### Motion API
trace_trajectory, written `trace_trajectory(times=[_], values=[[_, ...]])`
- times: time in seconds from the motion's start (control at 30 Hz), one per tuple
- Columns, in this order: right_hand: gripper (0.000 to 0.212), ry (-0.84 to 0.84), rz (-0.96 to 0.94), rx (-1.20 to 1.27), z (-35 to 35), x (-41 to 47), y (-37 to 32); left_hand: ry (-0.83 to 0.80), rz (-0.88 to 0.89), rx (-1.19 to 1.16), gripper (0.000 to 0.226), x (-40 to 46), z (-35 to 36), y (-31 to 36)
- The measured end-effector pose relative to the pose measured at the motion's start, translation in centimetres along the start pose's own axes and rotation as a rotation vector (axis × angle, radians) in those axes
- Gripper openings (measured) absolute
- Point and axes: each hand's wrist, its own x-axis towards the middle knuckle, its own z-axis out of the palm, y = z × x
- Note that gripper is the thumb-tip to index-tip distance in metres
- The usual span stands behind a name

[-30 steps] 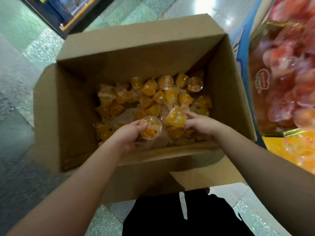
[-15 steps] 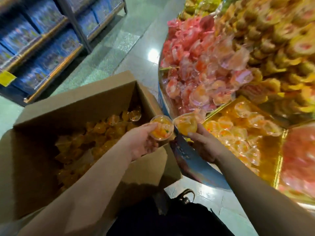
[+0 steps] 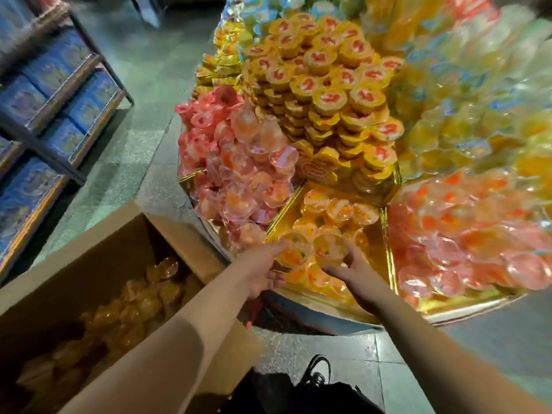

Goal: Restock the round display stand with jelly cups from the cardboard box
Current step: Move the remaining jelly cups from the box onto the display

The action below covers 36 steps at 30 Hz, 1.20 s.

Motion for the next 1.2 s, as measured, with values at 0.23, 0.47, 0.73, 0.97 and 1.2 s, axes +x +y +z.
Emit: trace_trajectory(times=[0.23,0.47,0.73,0.97,1.2], values=[[0.079,0.4,0.005,-0.066,-4.0,1.4,4.8,0.024,-0.039,0.092,0.046,7.0,4.6,1.4],[0.055,0.618,-0.097,-0.029,-4.7,4.8,6.4,0.035,-0.033,0.14,0.055,12.6,8.3,1.8],[0.055,0.702,-0.008,-0.108,-5.3,8.9,7.6,0.036,-0.029,0.174,0.055,17.2,10.8,2.3],[0.059,0.724,0.091,-0.108,-5.1,10.3,8.6,0.063,-0.049,0.162,0.06,18.3,11.3,2.3],[0.05,0.754,0.161,-0.1,-5.1,11.2,9.0,0.047,-0.007,0.196,0.063,19.1,11.5,2.1]])
